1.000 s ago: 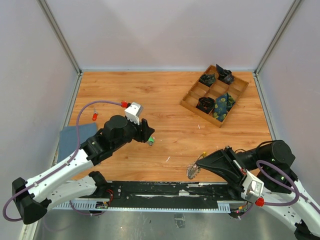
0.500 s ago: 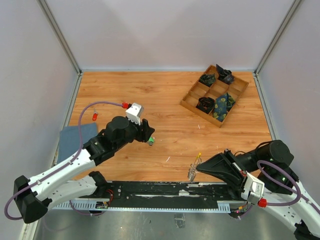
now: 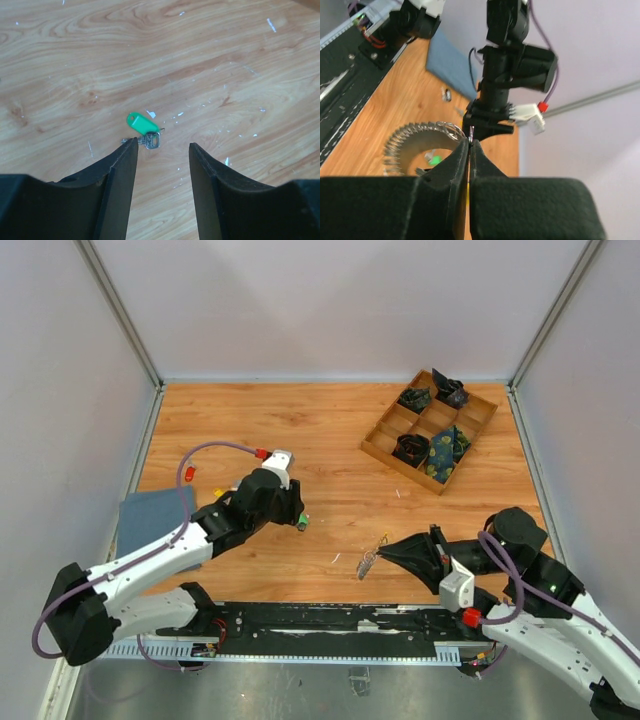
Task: Put the keys on the keyring
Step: Pick up the key from the center of the board.
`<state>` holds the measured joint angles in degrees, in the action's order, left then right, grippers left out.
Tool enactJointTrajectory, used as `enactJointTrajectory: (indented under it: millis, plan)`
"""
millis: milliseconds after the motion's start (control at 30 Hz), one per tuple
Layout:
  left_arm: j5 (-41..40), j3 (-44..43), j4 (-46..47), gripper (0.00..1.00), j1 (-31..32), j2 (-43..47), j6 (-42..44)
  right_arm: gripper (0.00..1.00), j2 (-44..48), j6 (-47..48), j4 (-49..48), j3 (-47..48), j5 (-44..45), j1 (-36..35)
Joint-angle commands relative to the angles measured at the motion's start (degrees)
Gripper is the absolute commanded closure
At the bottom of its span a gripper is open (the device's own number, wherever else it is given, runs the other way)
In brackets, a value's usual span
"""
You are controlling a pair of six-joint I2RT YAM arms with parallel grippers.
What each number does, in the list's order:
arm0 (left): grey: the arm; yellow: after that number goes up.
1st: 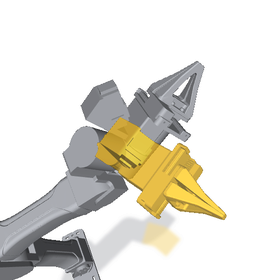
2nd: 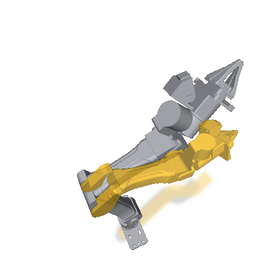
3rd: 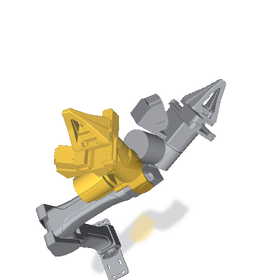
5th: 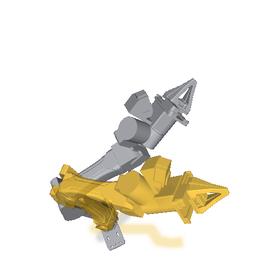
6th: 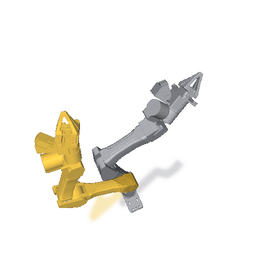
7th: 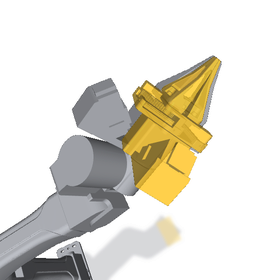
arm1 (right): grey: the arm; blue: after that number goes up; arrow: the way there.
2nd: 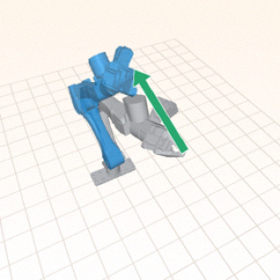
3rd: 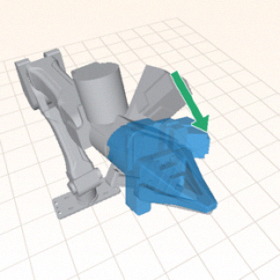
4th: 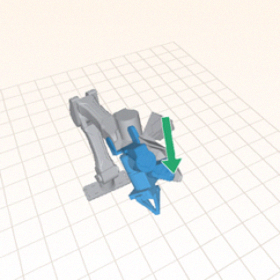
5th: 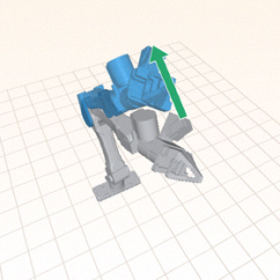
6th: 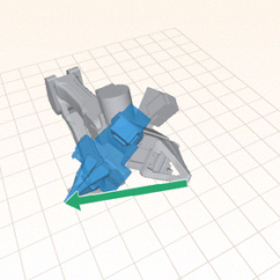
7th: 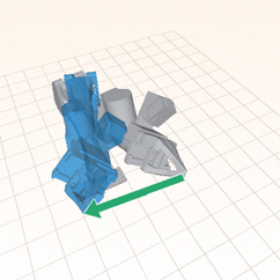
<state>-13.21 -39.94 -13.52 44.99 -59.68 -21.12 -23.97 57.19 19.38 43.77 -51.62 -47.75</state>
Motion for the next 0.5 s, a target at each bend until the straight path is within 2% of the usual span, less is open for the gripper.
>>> enactJointTrajectory:
  millis: [0, 133, 467]
  plan:
    - [-1.77, -0.89, -0.01, 0.5, -0.61, -4.3, -1.55, 0.99, 0.05, -4.55, 3.0, -1.54, 8.31, -0.59]
    - [1.22, -2.9, 0.98, 0.51, -0.7, -10.88, 4.0, 0.99, 1.24, -7.15, 2.19, -2.89, 8.83, -0.6]
    - [7.35, -5.35, 3.25, 0.51, -0.77, -18.95, 12.21, 0.99, 1.8, -7.09, 3.38, -4.13, 8.55, -0.59]
